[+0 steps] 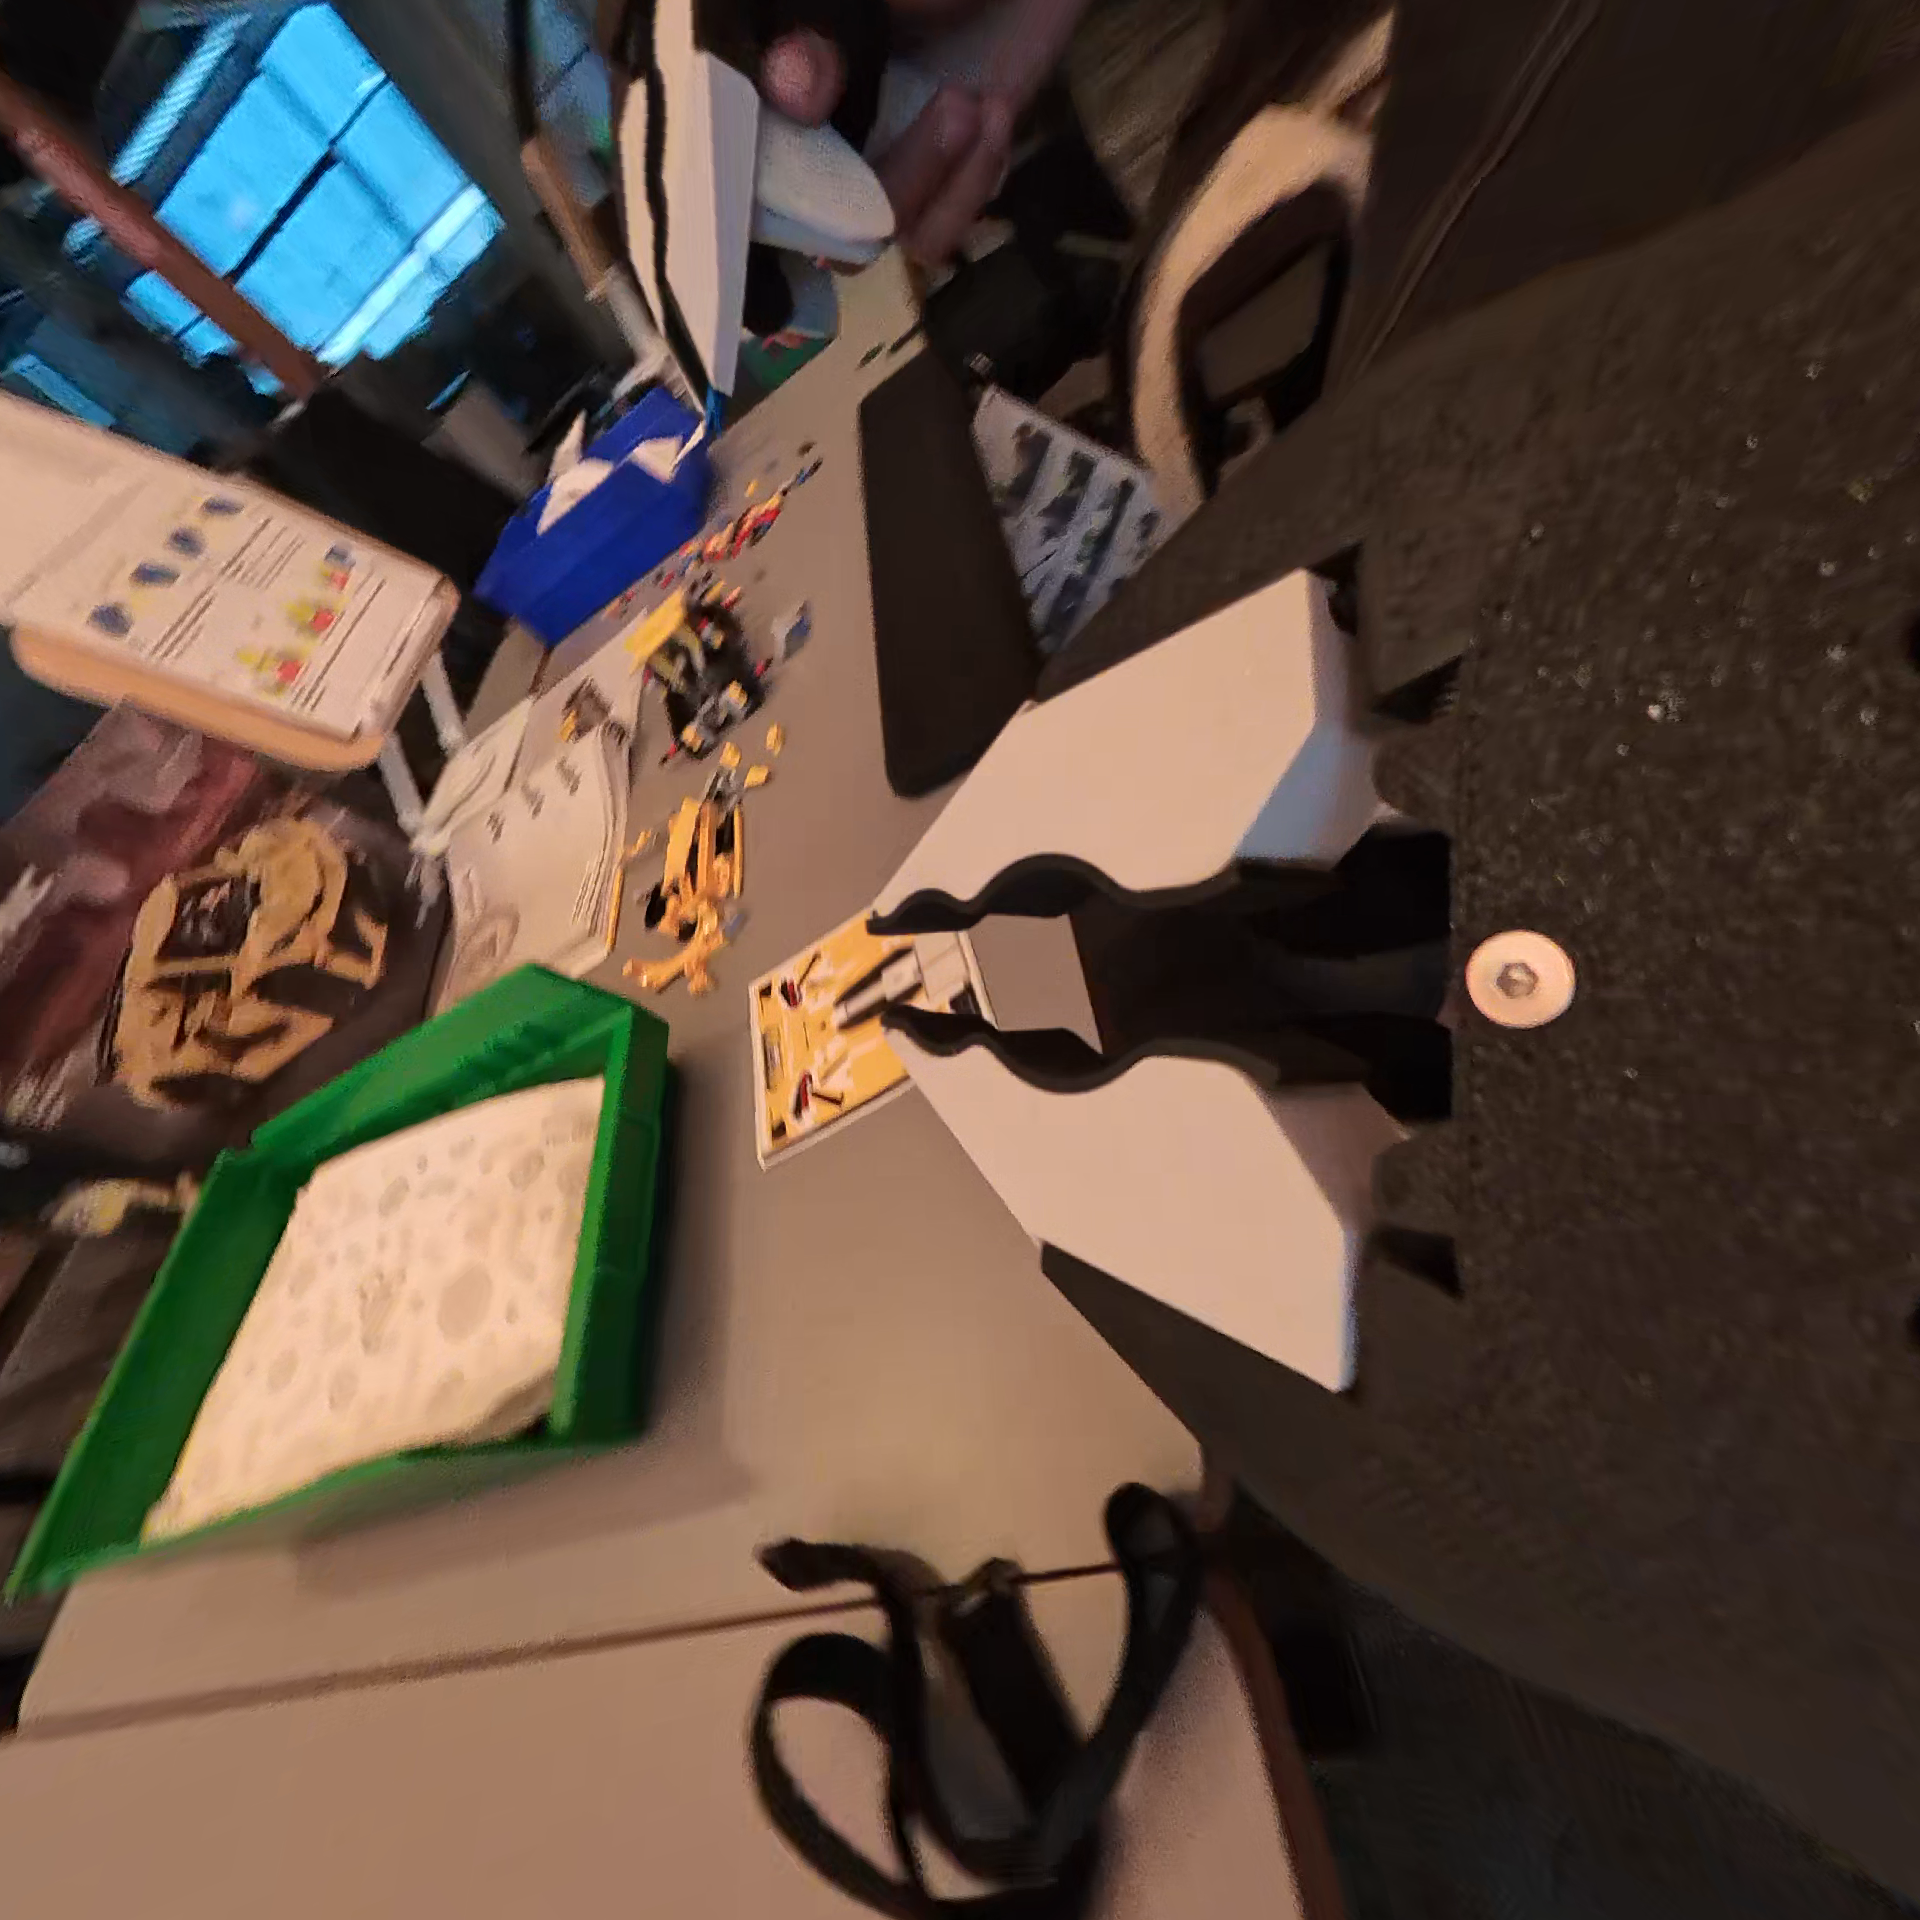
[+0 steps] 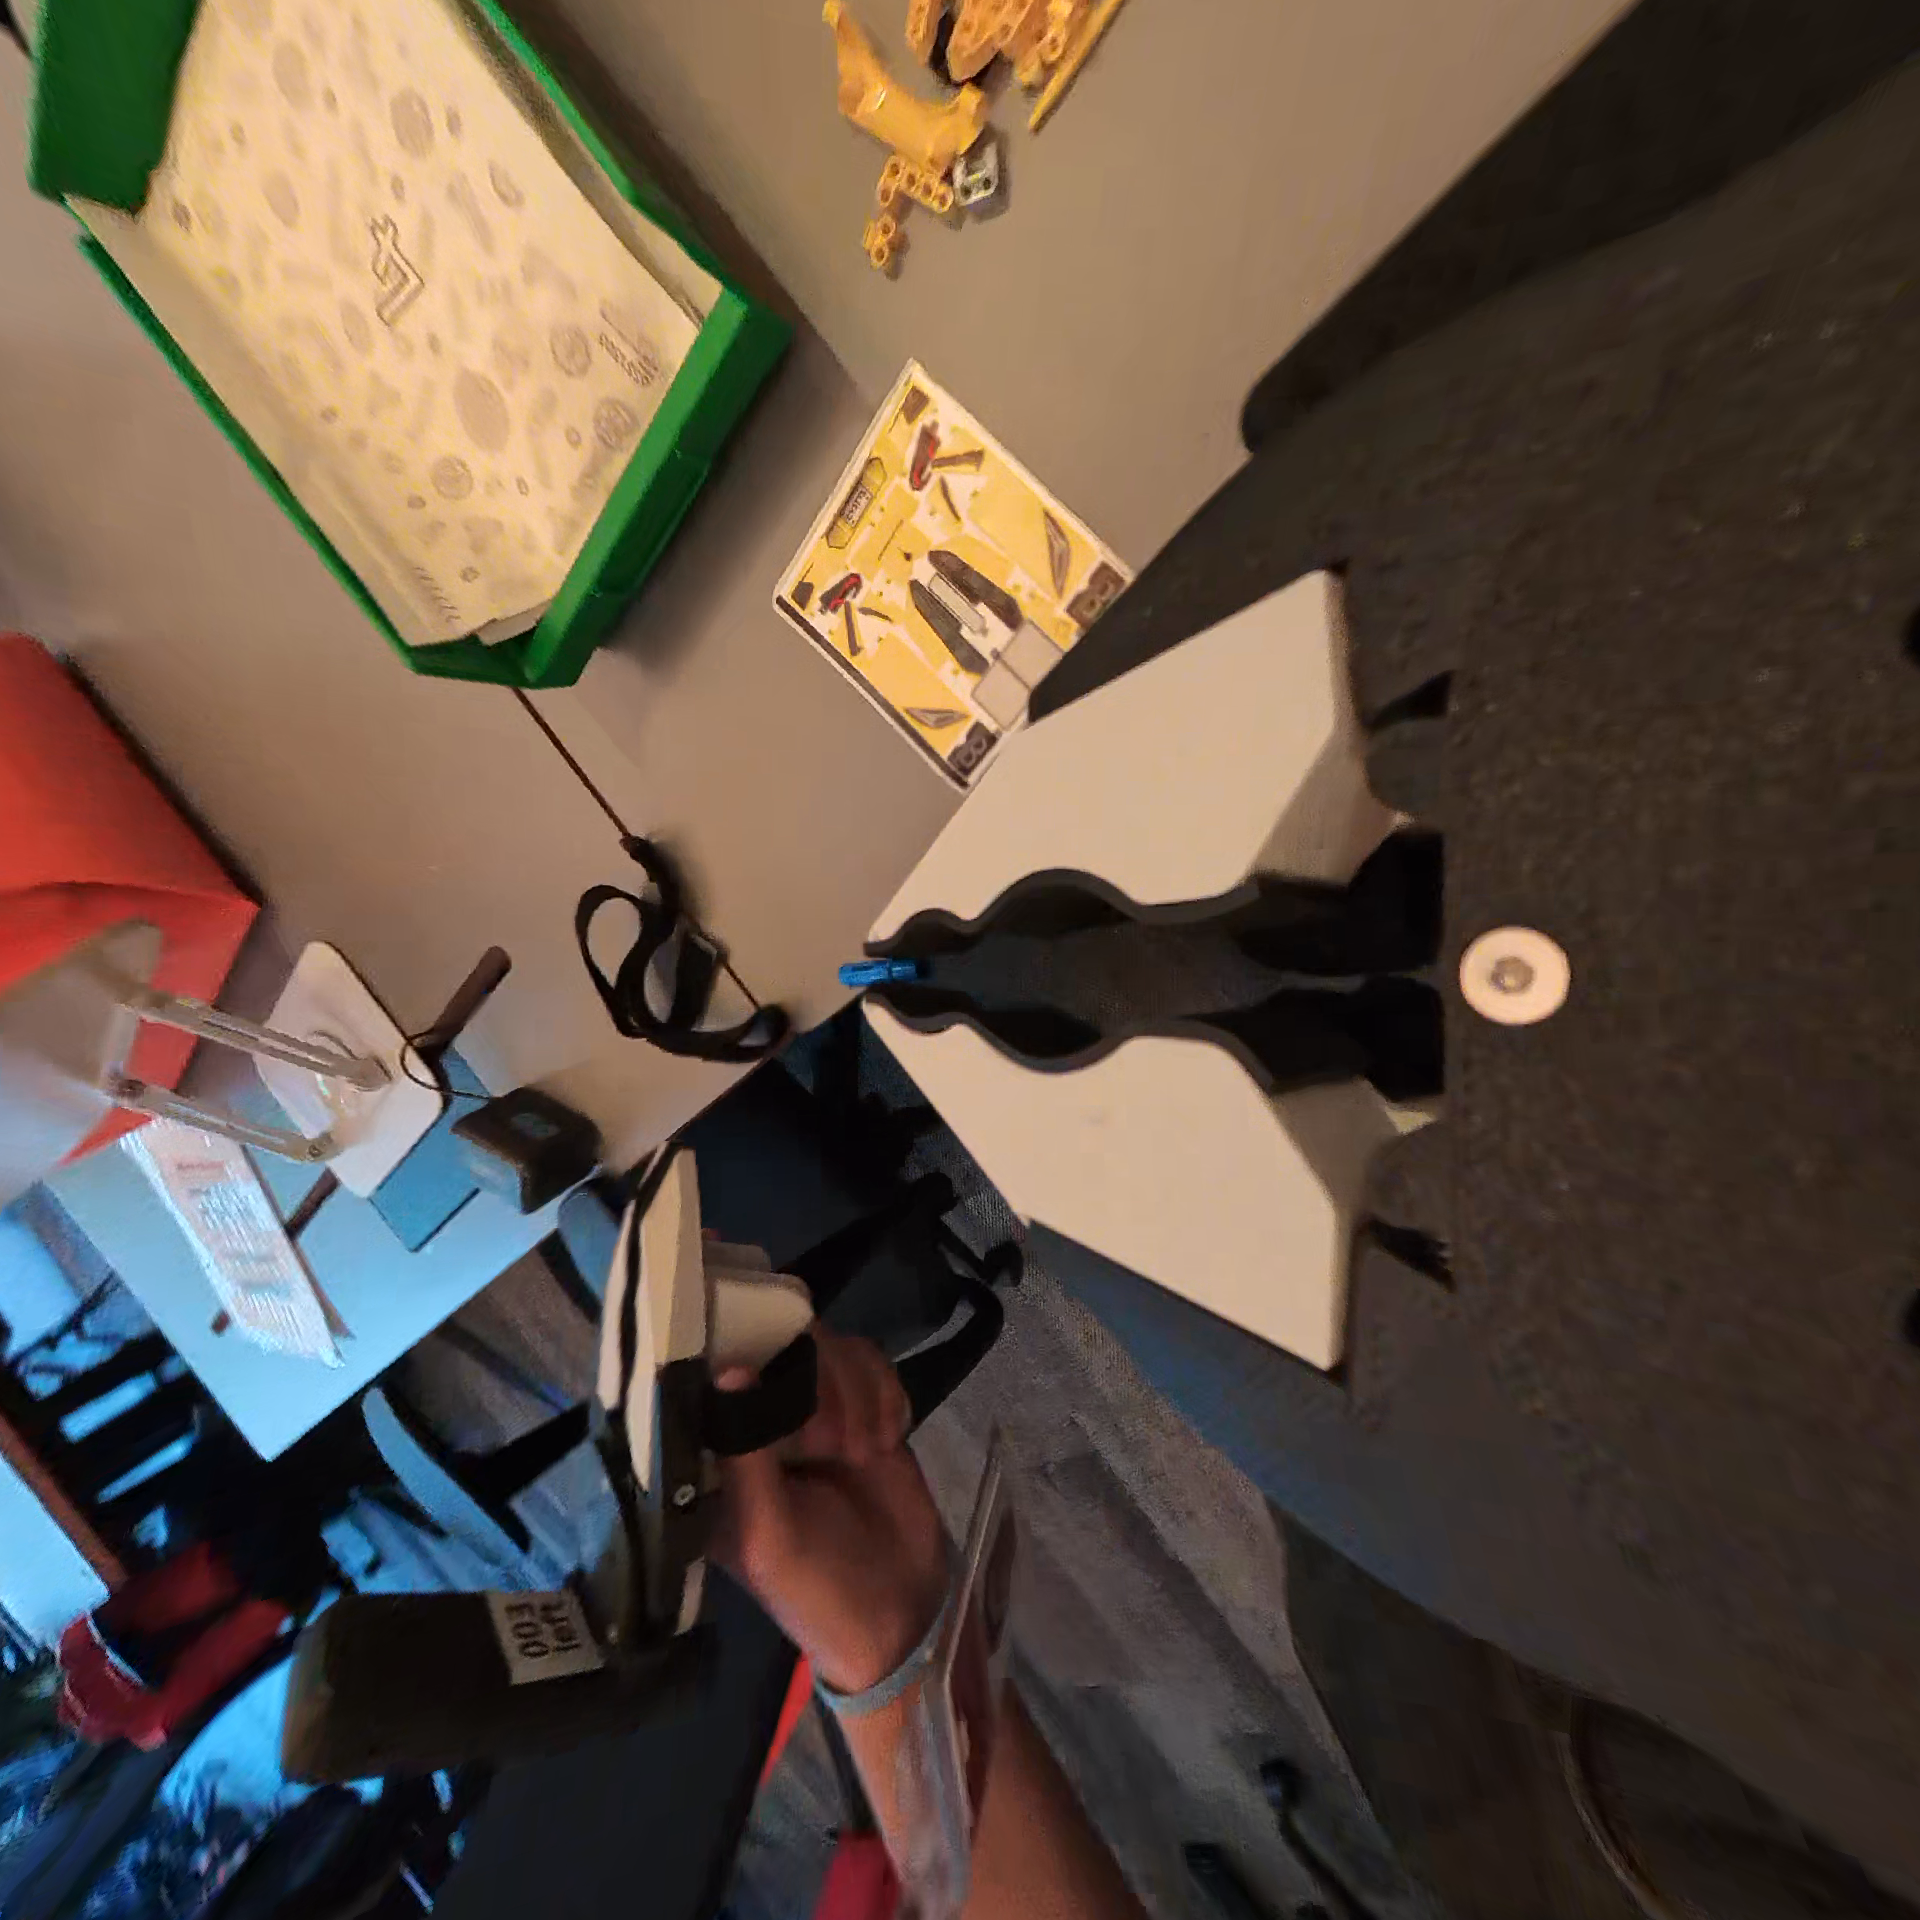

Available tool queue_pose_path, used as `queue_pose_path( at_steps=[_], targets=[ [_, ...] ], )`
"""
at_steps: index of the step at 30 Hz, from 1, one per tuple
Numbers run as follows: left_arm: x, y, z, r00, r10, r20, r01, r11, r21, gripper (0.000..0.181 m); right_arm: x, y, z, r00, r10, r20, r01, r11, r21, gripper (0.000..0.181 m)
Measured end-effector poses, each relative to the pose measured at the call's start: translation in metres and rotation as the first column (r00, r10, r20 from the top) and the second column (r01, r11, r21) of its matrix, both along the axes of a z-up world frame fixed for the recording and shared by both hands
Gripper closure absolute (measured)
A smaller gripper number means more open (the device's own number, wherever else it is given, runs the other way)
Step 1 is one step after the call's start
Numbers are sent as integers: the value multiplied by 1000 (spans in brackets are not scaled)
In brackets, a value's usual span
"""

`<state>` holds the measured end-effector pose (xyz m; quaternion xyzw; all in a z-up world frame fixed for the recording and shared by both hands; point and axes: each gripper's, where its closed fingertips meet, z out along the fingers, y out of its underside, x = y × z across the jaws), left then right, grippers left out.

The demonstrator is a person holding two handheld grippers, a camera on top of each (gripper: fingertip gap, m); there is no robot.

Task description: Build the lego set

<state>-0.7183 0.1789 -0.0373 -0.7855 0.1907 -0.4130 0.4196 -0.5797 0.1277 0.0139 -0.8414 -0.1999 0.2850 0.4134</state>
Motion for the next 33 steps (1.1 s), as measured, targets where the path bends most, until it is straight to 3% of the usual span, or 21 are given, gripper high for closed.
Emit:
queue_pose_path(
  at_steps=[4, 8, 12, 15, 19, 21, 25, 28, 30, 33],
  targets=[
    [-7, -20, -57, 984, 178, -3, -177, 981, 75, 167, 6, 0, -67, 991, 108, -80, -103, 992, 70, 177],
    [-8, -63, -70, 968, 249, 35, -250, 945, 211, 172, 9, -33, -110, 959, 261, -107, -245, 959, 146, 177],
    [10, -103, -82, 970, 244, 4, -236, 934, 269, 172, 37, -67, -121, 904, 403, -141, -371, 906, 205, 177],
    [33, -144, -66, 953, 298, 43, -299, 917, 265, 172, 76, -91, -110, 855, 501, -130, -451, 844, 289, 177],
    [101, -218, -46, 954, 300, 28, -299, 931, 211, 172, 150, -127, -71, 842, 531, -93, -443, 780, 442, 177],
    [141, -251, -40, 949, 316, 2, -310, 929, 204, 171, 193, -147, -50, 868, 470, -163, -356, 815, 458, 177],
    [238, -297, -21, 970, 223, 100, -239, 952, 191, 169, 264, -192, -23, 885, 369, -283, -207, 857, 471, 178],
    [303, -294, -28, 990, 137, -22, -124, 946, 300, 168, 300, -203, -24, 862, 338, -378, -146, 879, 453, 178],
    [343, -274, -35, 992, 83, -94, -46, 939, 340, 168, 321, -191, -33, 835, 305, -457, -121, 914, 388, 177],
    [401, -229, -32, 993, -58, -98, 89, 932, 350, 169, 354, -156, -50, 803, 234, -549, -80, 954, 289, 177]
  ],
)
